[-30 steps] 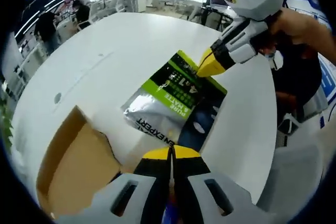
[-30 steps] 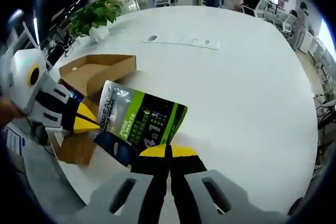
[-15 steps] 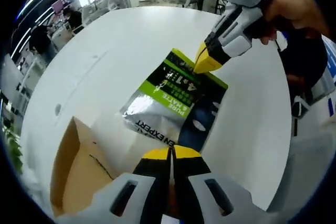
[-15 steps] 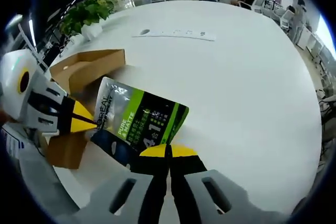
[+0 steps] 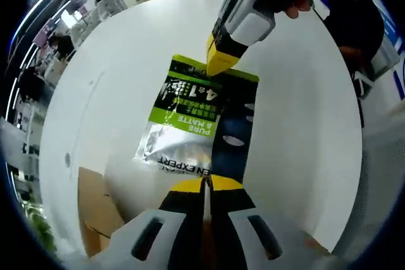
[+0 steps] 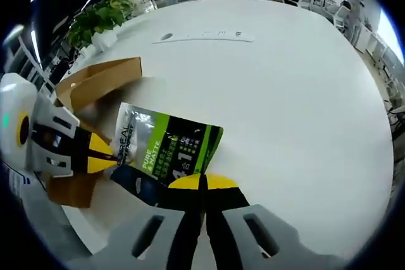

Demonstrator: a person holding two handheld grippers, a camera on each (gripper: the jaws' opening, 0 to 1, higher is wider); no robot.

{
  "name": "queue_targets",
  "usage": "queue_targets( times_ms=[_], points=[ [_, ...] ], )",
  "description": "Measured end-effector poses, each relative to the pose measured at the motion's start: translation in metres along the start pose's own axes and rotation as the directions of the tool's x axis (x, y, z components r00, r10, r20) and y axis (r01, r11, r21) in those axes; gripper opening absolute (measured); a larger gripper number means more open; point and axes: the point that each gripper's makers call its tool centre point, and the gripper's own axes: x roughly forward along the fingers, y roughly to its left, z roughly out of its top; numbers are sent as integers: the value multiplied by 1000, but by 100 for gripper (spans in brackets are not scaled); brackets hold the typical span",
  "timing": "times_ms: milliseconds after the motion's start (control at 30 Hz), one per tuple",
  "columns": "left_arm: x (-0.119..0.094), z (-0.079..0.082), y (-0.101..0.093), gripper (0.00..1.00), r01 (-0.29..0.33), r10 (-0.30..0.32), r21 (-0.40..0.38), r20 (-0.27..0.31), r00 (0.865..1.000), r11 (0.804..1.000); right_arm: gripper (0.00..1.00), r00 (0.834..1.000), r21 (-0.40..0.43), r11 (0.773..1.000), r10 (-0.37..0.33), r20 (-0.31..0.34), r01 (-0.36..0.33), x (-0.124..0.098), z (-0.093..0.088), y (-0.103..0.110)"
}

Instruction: Operate the shoe box by opening the lid, removing the specified soft item, and placing it in the target area until the item is outside and the box remains undamaged.

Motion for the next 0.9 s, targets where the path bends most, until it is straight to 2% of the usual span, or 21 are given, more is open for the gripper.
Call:
queue_targets(
  times_ms=[167,367,600,800,900],
  points=[
    [3,-1,1,0,-21,21,42,-4,1000,999,0,1000,9,1000,-2,-2,2,5,-3,-1],
    [4,-4,4,2,-36,36,48,-4,999,998,0,1000,21,1000,-8,3,8,8,-5,-3],
    [-2,-4,4,5,-78,79,145,-2,997,986,0,1000,19,999,-29,8,29,8,-5,-8],
    [-10,-4,3,8,-85,84,140,11,996,987,0,999,0,999,-38,8,38,8,-5,-10],
    [-15,0,1,9,-86,82,118,34,996,989,1,999,-12,999,-46,7,46,8,-6,-12]
  ],
)
